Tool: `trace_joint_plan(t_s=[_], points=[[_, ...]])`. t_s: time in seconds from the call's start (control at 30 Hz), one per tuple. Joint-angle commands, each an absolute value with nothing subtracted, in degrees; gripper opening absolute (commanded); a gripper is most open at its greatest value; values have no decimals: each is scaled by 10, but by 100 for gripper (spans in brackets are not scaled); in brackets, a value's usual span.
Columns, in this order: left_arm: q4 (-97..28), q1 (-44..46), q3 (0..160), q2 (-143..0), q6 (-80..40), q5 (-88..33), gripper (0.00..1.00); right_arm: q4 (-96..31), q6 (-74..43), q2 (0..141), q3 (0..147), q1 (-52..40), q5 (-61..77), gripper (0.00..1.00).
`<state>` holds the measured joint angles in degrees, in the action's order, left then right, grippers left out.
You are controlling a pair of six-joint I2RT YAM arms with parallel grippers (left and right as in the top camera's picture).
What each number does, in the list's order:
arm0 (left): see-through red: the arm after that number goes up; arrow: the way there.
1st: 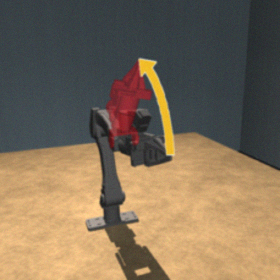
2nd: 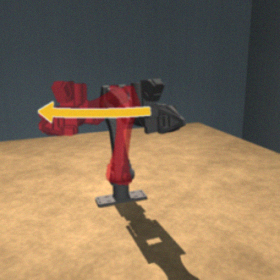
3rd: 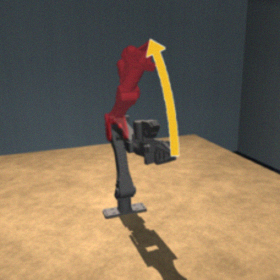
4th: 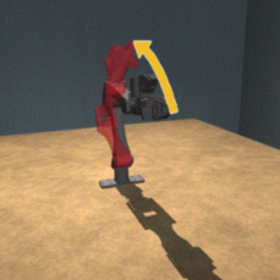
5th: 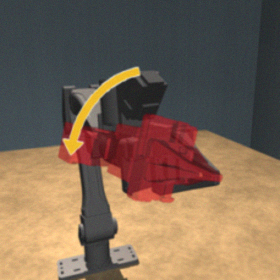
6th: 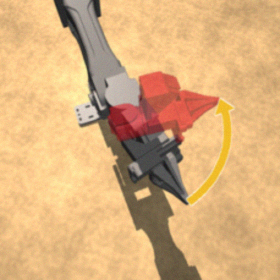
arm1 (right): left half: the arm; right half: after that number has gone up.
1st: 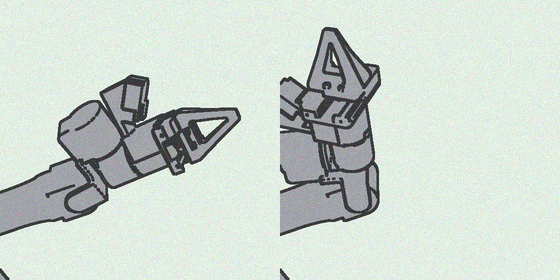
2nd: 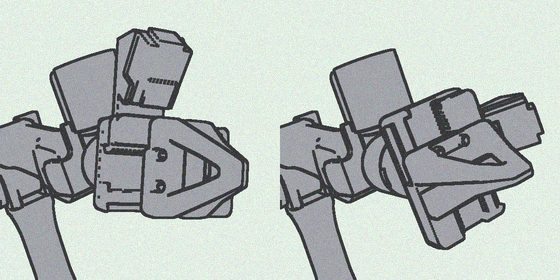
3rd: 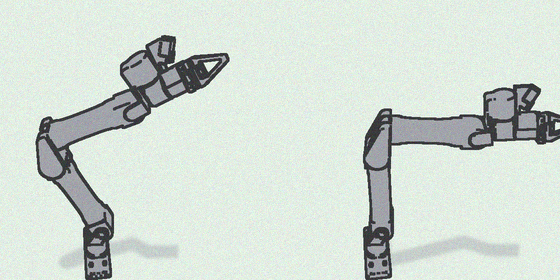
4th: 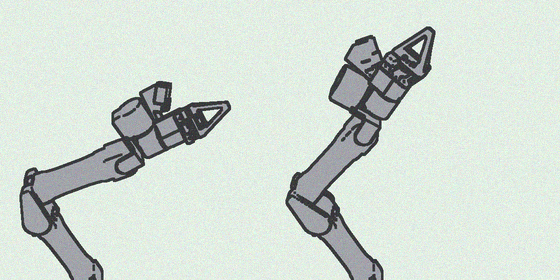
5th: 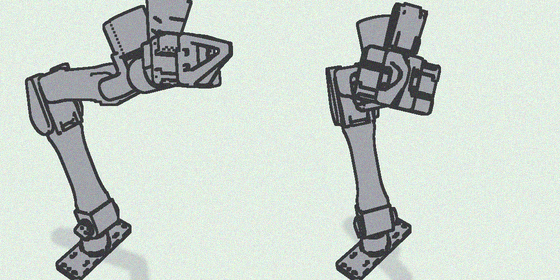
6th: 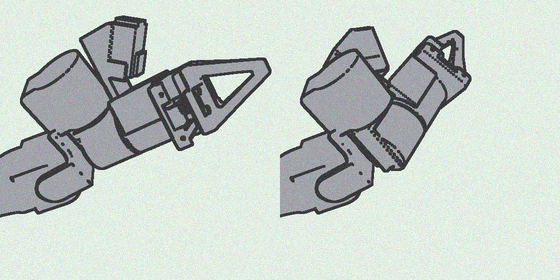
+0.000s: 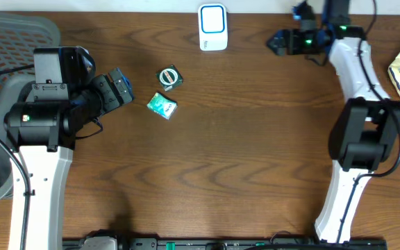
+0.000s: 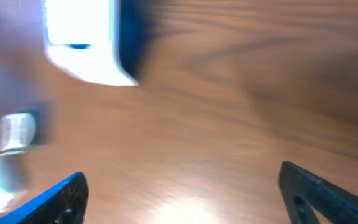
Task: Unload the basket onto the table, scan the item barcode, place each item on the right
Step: 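Reach the right gripper to the teal tissue pack and grasp it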
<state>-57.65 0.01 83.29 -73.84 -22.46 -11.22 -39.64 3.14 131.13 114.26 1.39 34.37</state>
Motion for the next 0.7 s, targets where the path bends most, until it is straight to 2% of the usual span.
trace_joint_plan(t_s=[0.0,0.1,0.23,0.47,0.67], points=[[-577,-3,835,-738,-221,-109,98,-424,-10,1286,1146,-49,466,83],[-577,-3,835,-738,-221,-109,98,-438,32,1288,1146,-103,452,77],[-577,-3,835,-738,-221,-109,98,-438,39,1297,1146,-193,351,66],[-577,-3,835,-738,-221,-109,98,-411,37,1331,1146,-317,232,68],[-577,-3,835,-738,-221,-109,98,-383,8,1362,1146,-360,199,69]])
